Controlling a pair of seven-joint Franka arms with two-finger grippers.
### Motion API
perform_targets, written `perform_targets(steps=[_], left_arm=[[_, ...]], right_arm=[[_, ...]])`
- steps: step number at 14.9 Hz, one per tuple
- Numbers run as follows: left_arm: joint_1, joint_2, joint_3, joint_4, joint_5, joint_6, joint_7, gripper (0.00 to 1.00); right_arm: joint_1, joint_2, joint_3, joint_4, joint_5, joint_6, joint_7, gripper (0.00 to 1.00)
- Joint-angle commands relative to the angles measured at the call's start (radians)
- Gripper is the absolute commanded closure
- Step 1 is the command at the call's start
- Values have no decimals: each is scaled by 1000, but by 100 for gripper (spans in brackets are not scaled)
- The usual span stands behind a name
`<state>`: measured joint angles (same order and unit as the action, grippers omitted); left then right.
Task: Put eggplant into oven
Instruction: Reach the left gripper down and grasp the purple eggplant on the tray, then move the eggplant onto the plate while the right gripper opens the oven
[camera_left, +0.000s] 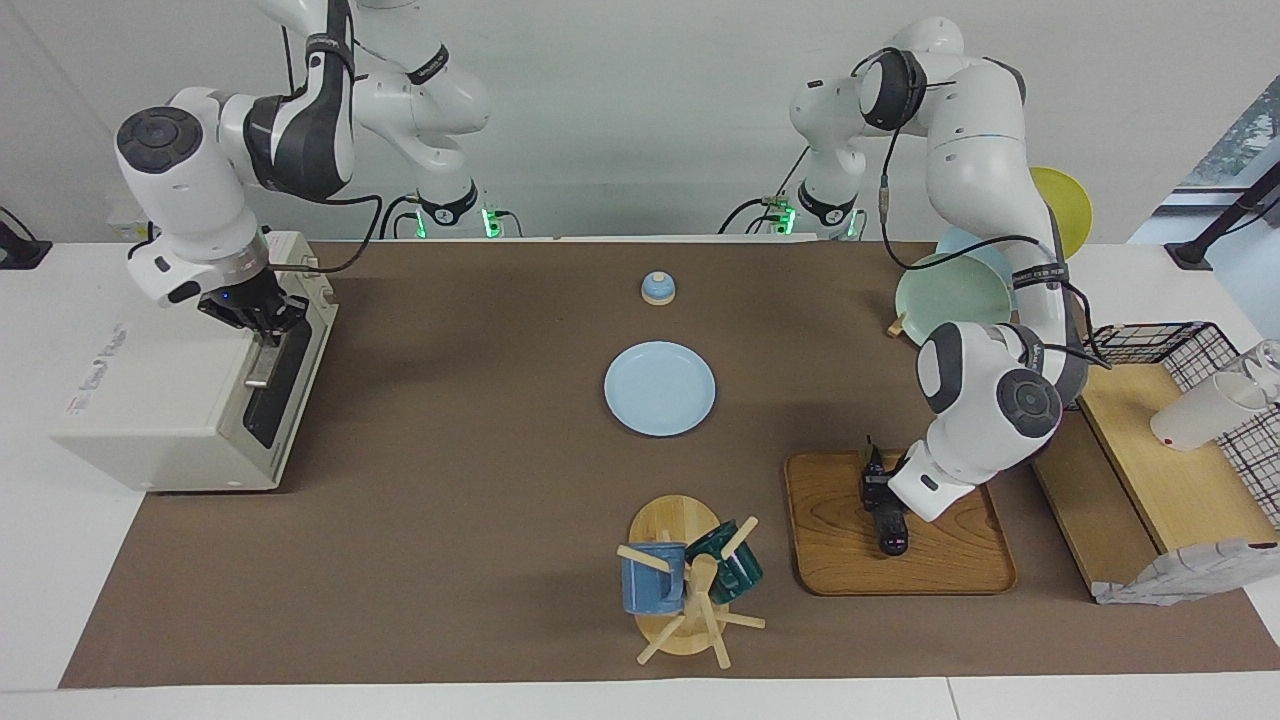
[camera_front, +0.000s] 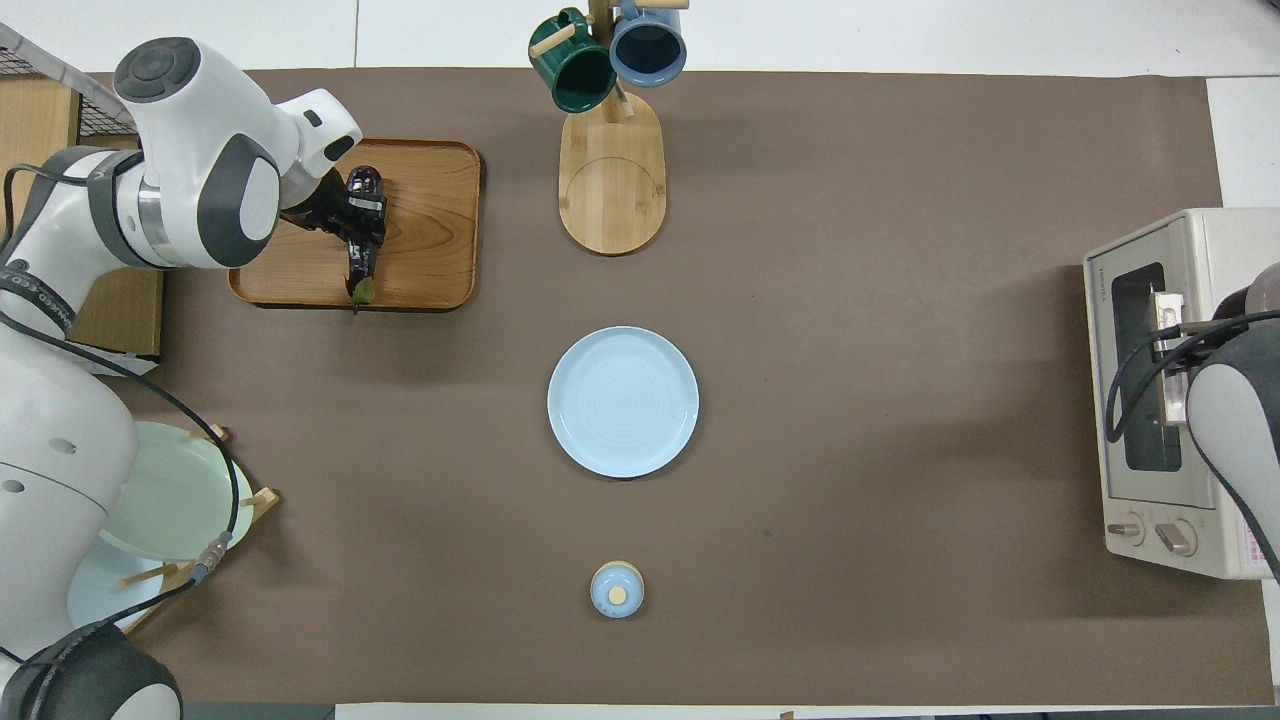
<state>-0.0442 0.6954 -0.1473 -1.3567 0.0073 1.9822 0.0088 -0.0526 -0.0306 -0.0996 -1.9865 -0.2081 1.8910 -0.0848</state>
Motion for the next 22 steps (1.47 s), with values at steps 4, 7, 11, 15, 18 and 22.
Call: perform_targets(steps=[4,7,11,15,18,22], left_arm=[[-8,-82,3,21,-36,-94,-15,100],[-17,-213,-1,-47,-66,-141,-154,100],[-103,-374,-6,-174,-136,-246,-294,100],[-248,-471,-6,-283,-202,-235,-421,100],[-374,-526,-6,-424,-204,-73,-530,100],[-499,-516,-5,-556,-204,154,-599,100]], right_arm=[[-18,-15,4,-77,-10,97,-21,100],[3,-11,8,-135,6,178,-1,100],[62,40,8,-155,7,269,69,100],[79,86,8,-201,48,413,100,100],[77,150,8,-206,96,466,100,100],[66,213,9,-204,110,516,100,100]])
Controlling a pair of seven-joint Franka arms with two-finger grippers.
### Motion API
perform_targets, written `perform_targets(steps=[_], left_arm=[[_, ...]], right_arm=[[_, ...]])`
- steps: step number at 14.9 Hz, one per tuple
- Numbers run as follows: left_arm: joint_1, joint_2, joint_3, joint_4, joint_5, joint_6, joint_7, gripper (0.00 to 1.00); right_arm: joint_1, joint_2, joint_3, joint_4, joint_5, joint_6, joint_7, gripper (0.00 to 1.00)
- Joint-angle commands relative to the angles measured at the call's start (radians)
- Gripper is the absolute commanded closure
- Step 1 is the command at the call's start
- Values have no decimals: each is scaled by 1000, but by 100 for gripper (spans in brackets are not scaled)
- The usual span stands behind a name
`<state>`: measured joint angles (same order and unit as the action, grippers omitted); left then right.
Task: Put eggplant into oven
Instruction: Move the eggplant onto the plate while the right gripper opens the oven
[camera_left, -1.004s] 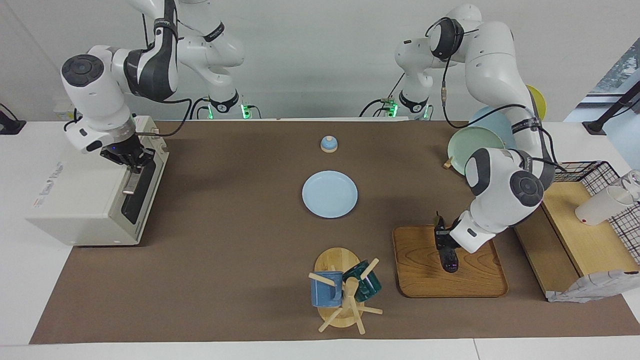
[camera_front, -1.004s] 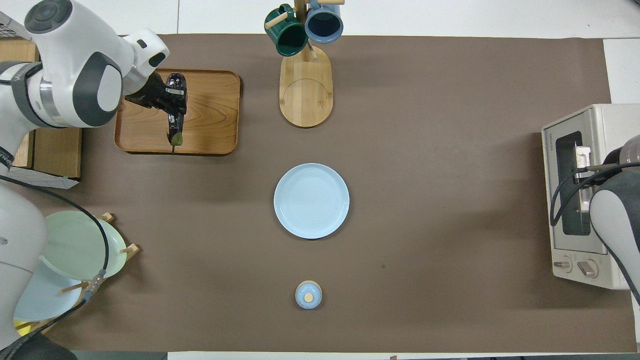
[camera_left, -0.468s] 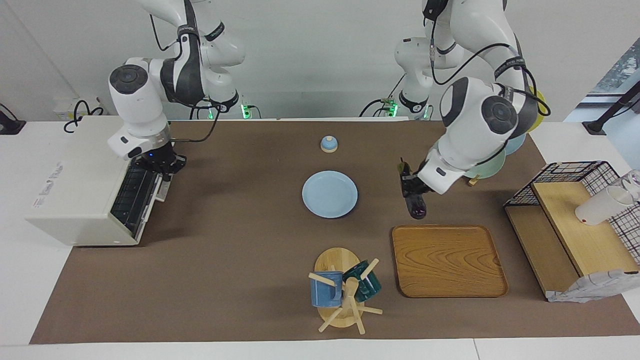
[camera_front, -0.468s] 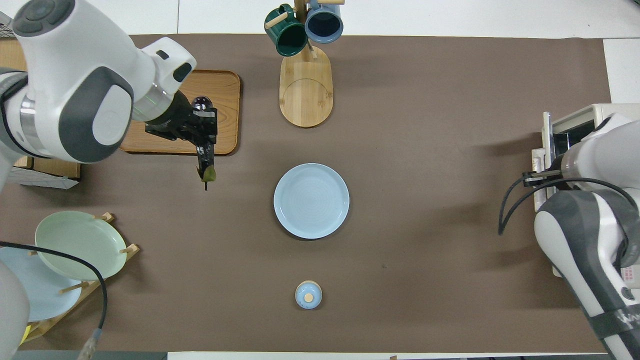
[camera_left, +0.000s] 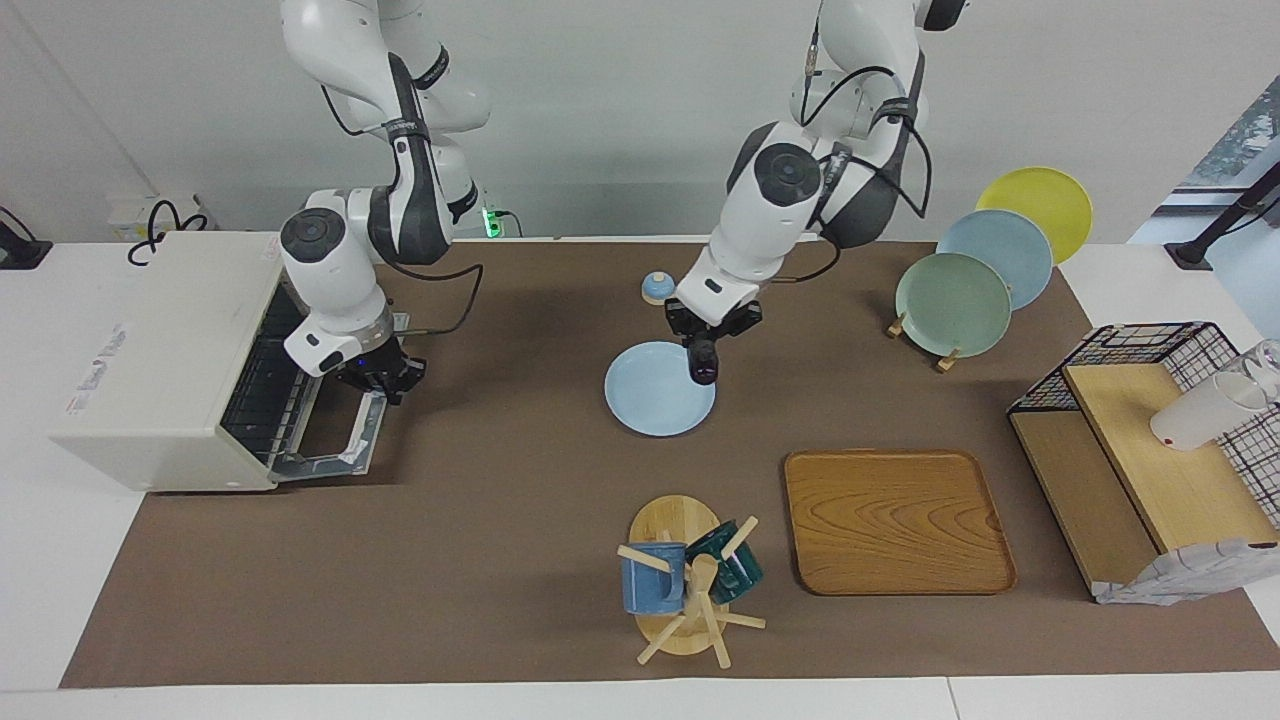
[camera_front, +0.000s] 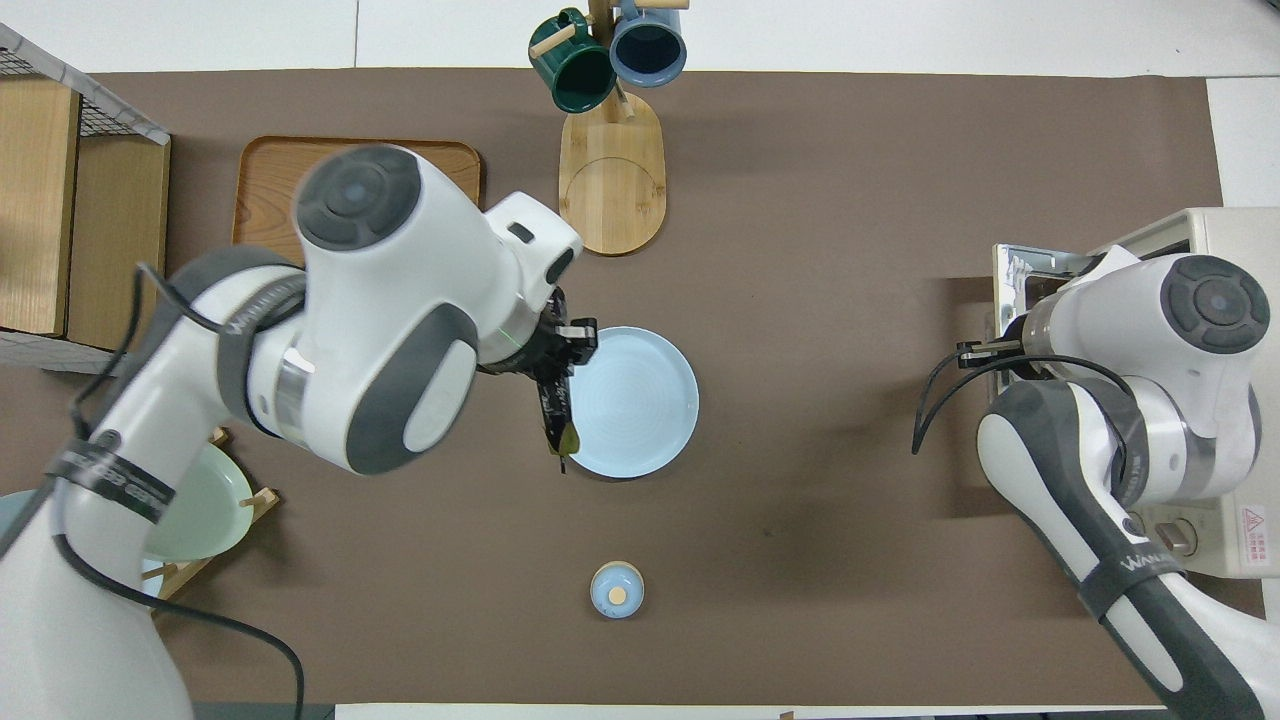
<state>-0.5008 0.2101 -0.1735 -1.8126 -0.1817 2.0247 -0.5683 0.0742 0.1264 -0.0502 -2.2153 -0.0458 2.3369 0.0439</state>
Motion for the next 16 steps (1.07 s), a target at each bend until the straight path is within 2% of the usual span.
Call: perform_targets(steps=[1,7,9,11,13,14,15,16], left_arm=[[-56,-15,22,-123,-15,146,-22,100],[-62,84,22,-131,-15,270,-18,100],[-64,91,22,-137,-15,281,-15,100],[-61,89,23,-145,-15,288,-9,100],[-55,91,23,-142,-13,287,-5,100],[-54,91,23,-142,-13,284,-4,90],[-54,89,23,-142,-13,279,-7,52],[-54,81,25,-143,-13,272,-7,1]], right_arm=[[-59,56,-40,25,-37,68,-29,100],[-14,58,-16,43,29,56,-13,100],[37,55,-14,61,29,23,-9,100],[76,52,-14,109,29,-65,39,100],[85,47,-14,117,27,-54,77,100],[98,52,-14,141,29,-65,77,100],[104,55,-14,161,29,-80,83,100],[113,56,-14,169,29,-100,91,99]])
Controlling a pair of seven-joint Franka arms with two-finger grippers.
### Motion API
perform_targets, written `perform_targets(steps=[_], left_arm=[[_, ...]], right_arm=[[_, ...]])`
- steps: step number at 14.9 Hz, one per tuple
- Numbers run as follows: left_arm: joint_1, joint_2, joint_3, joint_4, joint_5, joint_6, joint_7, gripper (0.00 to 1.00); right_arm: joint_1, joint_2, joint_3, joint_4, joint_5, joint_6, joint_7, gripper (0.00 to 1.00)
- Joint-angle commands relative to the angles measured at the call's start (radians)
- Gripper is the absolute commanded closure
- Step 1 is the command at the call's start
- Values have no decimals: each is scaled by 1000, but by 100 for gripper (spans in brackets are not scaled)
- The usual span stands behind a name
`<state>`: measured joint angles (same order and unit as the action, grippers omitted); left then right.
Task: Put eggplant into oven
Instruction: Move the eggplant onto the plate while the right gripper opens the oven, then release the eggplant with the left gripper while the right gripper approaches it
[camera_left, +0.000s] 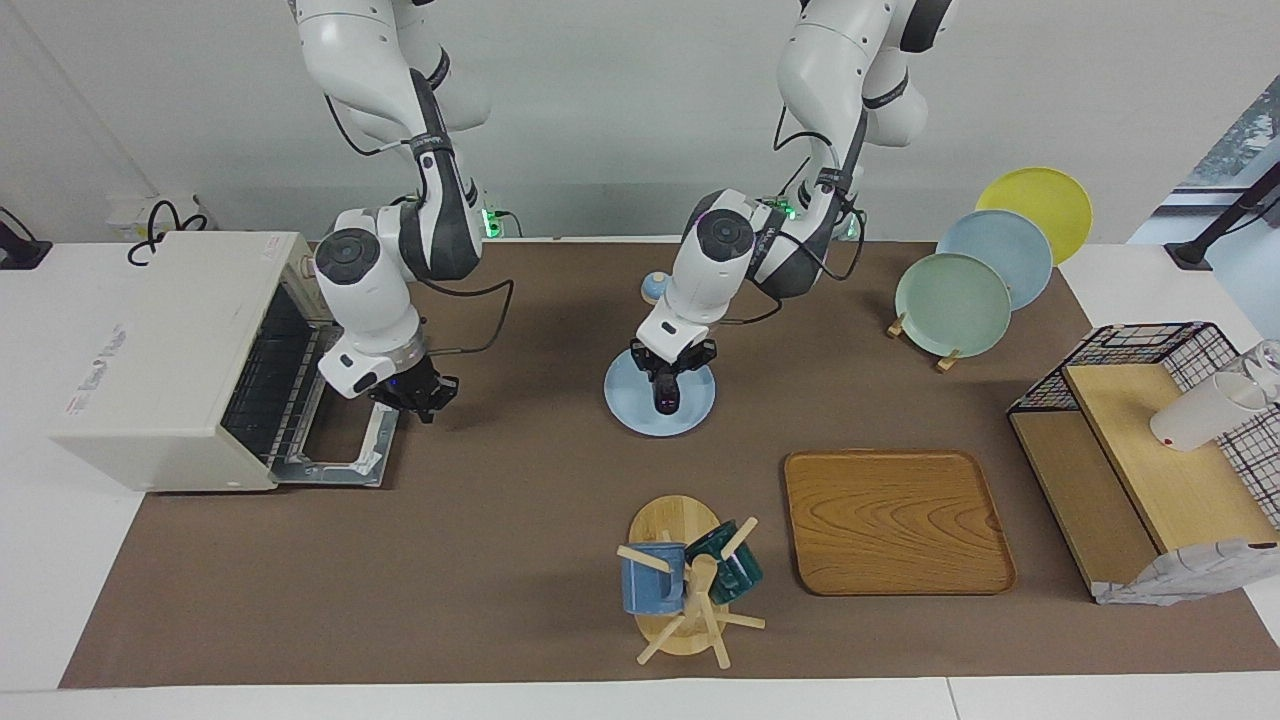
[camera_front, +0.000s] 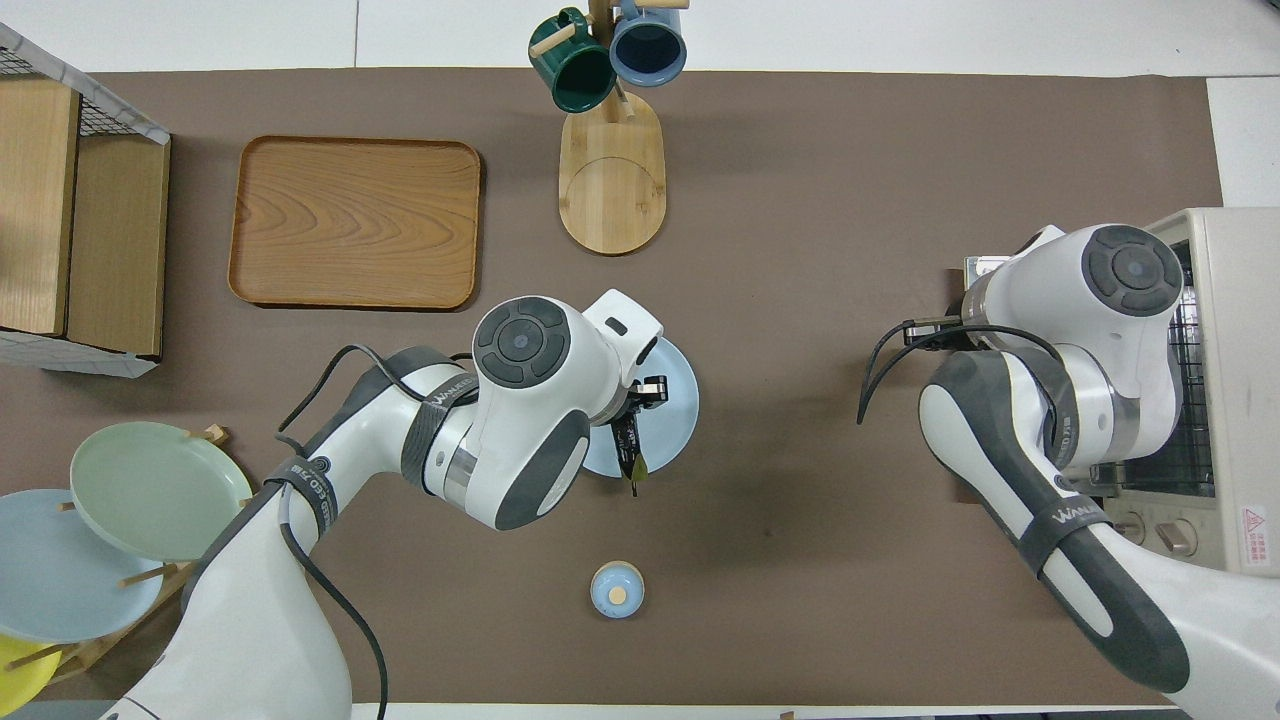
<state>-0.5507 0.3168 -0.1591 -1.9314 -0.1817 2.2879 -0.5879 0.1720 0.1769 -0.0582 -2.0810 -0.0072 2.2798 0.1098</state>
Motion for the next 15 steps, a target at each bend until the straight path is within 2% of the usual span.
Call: perform_targets(steps=[1,2,5,8,9,12,14,15], left_arm=[[8,-39,13,-21,-12,-14,20,0],[35,-63,15,-14,-12,-62,58,0],[161,-146,13,32,-12,-247,187,0],[296,-180,19,132,-12,-422,324,0],[349,-180,20,170,-4,-464,360,0],[483,-185,21,255,11,-541,463,0],[531,-199,21,275,63,-547,483,0],[544,-199,21,297,85,-562,497,0]], right_arm=[[29,6,-5,44,-10,-55,28,82],[38,6,-6,44,-10,-57,30,74],[72,9,4,112,-8,-141,51,75],[251,62,11,270,-11,-247,273,76],[298,91,11,324,-14,-258,342,77],[450,264,11,580,-11,-355,535,78],[506,320,17,605,-20,-315,637,78],[547,328,17,602,-16,-253,663,78]])
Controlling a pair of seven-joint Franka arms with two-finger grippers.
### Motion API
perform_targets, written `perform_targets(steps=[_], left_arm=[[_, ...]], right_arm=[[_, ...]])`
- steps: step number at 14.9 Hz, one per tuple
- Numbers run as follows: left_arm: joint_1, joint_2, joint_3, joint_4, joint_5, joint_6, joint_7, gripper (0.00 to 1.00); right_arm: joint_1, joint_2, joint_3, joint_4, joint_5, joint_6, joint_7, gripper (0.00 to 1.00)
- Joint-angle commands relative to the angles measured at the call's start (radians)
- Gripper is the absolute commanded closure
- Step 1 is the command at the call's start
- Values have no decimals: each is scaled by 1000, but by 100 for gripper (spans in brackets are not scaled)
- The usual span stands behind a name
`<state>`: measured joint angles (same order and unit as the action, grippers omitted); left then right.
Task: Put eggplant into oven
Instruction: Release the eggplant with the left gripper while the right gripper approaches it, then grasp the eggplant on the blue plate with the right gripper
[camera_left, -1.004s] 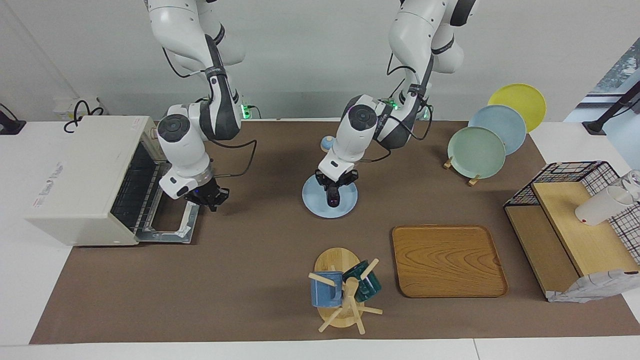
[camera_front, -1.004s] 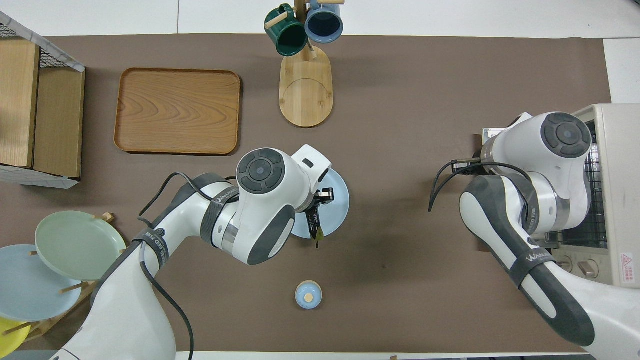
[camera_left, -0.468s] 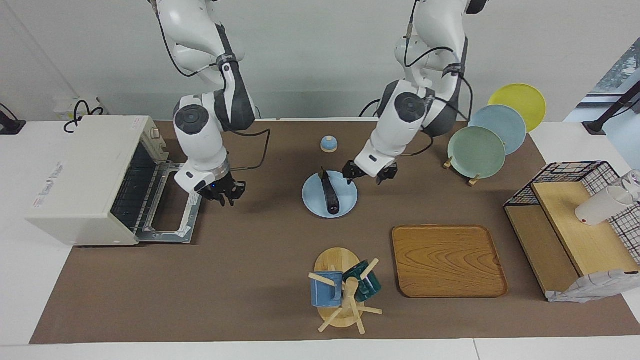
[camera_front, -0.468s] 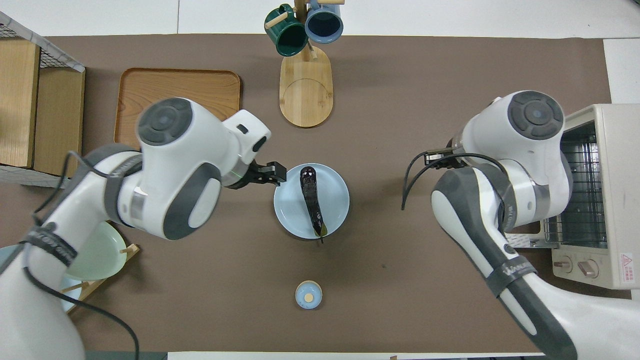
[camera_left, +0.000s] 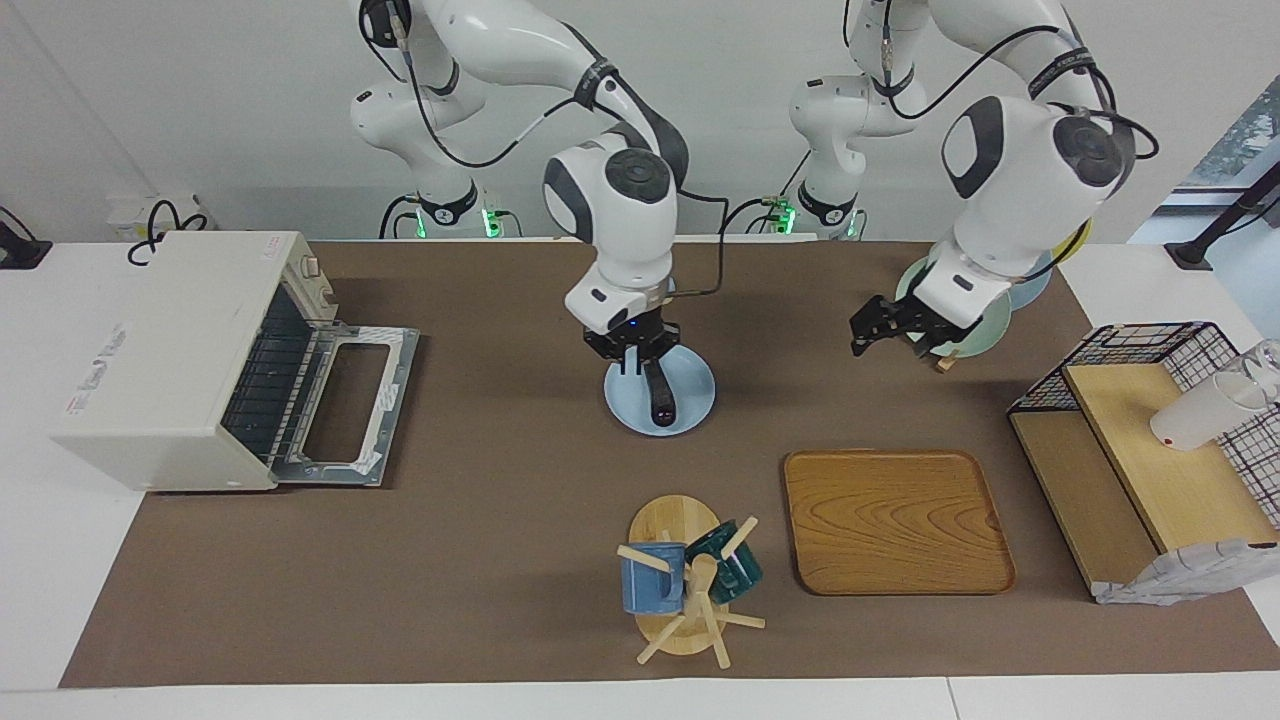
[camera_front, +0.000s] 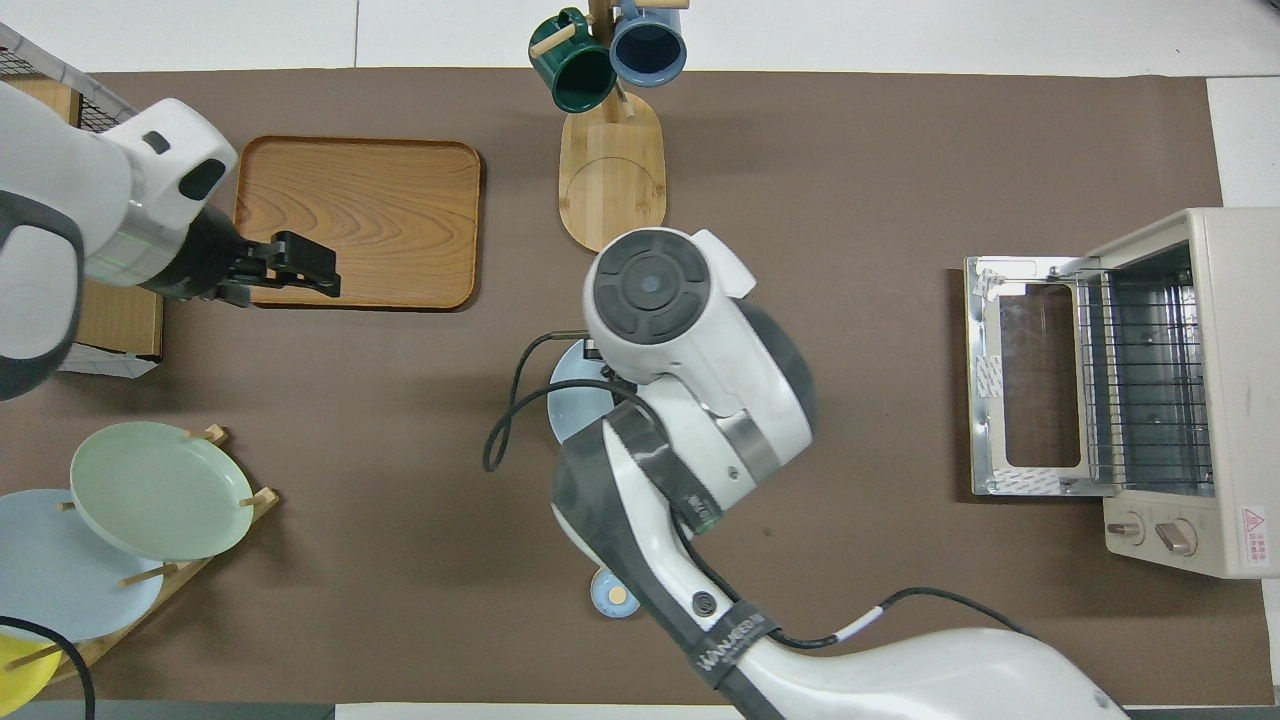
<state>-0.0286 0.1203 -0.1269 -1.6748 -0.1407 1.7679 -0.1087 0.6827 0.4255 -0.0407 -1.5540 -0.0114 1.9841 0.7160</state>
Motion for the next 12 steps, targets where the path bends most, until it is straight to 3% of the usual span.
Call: perform_targets(steps=[1,6,8,12], left_arm=[[24,-4,-10,61,59,-60,18,0],[29,-79,-10,64,127,-139,26,0],[45,-111,-11,25,127,-140,40,0],[50,-126,-11,-11,127,-105,37,0]], right_arm=[[70,84,-1,49,-10,94,77,78],[130,72,-1,-63,-13,241,108,76],[136,58,-1,-134,-15,327,105,69],[140,35,-1,-221,-19,398,105,67]])
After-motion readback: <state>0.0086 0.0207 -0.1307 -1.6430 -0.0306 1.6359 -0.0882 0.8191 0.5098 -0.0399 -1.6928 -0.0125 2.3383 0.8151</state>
